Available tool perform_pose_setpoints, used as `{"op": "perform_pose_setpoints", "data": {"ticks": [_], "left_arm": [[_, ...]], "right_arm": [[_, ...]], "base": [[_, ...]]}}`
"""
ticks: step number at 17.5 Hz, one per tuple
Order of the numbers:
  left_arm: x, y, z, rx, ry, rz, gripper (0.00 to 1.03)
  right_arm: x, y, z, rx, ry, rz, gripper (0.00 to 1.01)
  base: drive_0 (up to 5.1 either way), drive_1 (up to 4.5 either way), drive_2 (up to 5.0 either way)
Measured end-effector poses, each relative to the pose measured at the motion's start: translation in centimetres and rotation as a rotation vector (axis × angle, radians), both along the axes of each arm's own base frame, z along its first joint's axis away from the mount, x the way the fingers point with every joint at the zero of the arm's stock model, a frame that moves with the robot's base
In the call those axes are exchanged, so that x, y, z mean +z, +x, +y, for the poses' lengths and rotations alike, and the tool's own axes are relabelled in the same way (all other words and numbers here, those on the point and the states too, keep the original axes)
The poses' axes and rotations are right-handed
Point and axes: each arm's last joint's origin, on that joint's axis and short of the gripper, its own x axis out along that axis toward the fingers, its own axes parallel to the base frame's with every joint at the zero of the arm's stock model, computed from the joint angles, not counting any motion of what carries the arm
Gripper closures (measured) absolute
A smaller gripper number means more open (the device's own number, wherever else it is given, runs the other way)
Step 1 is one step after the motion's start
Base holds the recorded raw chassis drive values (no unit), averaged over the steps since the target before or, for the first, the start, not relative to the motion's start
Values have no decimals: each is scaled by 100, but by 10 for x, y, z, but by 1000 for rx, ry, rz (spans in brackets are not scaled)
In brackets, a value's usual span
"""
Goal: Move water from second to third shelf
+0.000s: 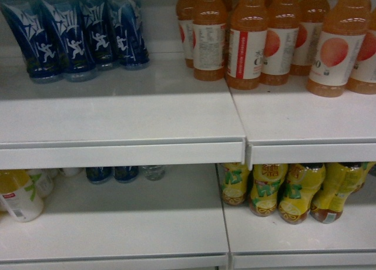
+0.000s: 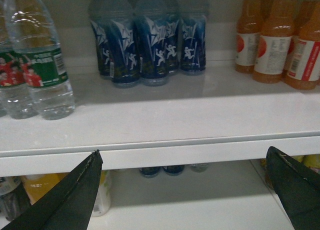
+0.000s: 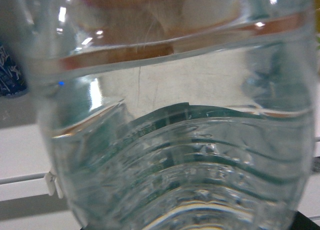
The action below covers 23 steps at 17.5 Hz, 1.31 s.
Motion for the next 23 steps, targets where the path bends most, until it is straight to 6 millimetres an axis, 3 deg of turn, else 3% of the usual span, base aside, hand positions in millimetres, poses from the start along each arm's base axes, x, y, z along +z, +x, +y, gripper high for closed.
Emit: {"op": "perform_pose_setpoints", "data": {"ticks": [23], "left_arm": [[0, 0, 0, 0, 0, 0, 5]], "right_arm": [[0, 0, 0, 0, 1, -4, 60]], "base": [[-500, 236, 236]]}}
